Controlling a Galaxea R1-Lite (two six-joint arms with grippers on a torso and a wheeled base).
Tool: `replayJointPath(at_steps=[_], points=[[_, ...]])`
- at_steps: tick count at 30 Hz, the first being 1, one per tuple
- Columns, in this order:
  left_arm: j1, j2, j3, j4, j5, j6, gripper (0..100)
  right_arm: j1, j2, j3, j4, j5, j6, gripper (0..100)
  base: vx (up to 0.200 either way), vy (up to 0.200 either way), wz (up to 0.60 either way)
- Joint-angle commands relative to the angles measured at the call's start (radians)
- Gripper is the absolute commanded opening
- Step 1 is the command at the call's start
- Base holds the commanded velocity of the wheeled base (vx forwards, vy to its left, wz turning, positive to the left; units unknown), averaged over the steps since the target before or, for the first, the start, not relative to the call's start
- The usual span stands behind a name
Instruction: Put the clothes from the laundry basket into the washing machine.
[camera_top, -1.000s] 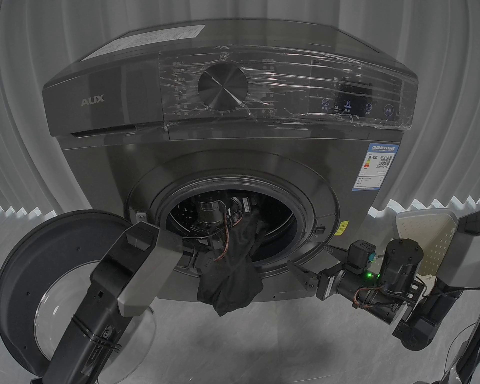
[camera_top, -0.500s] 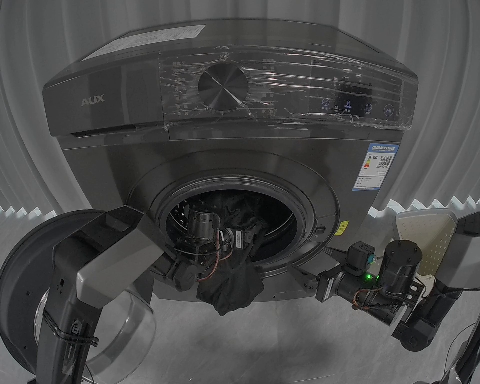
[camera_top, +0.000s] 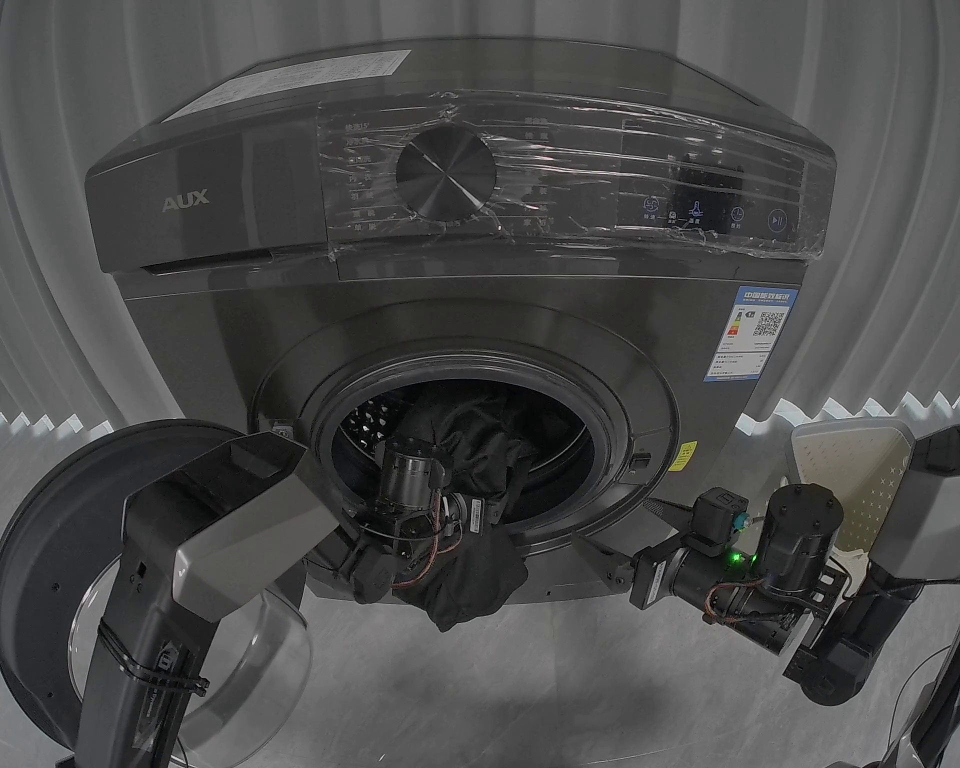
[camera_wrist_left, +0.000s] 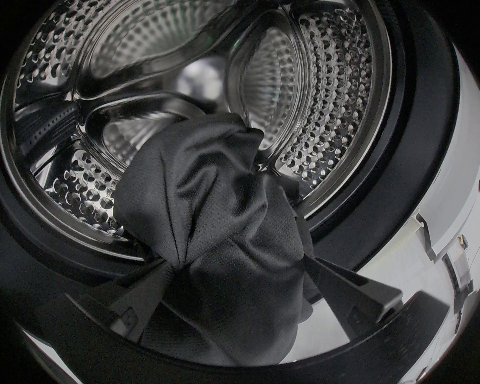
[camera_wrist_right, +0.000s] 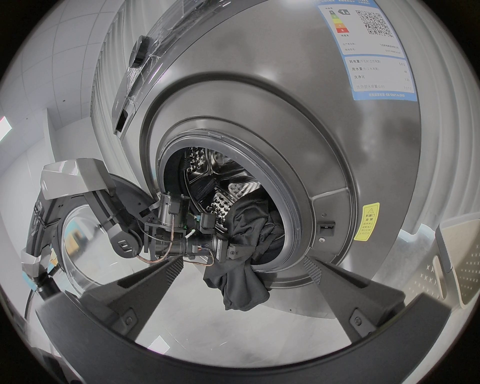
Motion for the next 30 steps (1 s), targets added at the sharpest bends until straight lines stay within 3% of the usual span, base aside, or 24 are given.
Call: replayJointPath(at_steps=[1,11,14,19,25,29,30], points=[[0.002,0.059,-0.044,0.016,0.001,0.001,0,0.003,0.0,0.0,-0.001,0.0,0.0,100,0.0,0.0,0.0],[0.0,0.07,-0.093,0.016,0.012,-0.001,0,0.007,-0.001,-0.005,-0.002,0.0,0.0,100,0.0,0.0,0.0],[0.003,0.068,-0.139,0.009,0.016,-0.005,0,0.007,-0.001,-0.005,-0.002,0.0,0.0,100,0.0,0.0,0.0],[0.02,0.097,-0.334,-0.05,0.085,-0.016,0,0.014,-0.001,-0.006,-0.002,0.0,0.0,100,0.0,0.0,0.0],[0.026,0.13,-0.455,-0.044,0.087,-0.025,0,0.014,-0.003,-0.005,-0.002,0.0,0.0,100,0.0,0.0,0.0],[0.026,0.139,-0.459,-0.044,0.089,-0.03,0,0.014,-0.001,-0.005,-0.002,0.0,0.0,100,0.0,0.0,0.0],[0.025,0.136,-0.453,-0.044,0.089,-0.036,100,0.014,-0.001,-0.006,-0.002,0.0,0.0,100,0.0,0.0,0.0]])
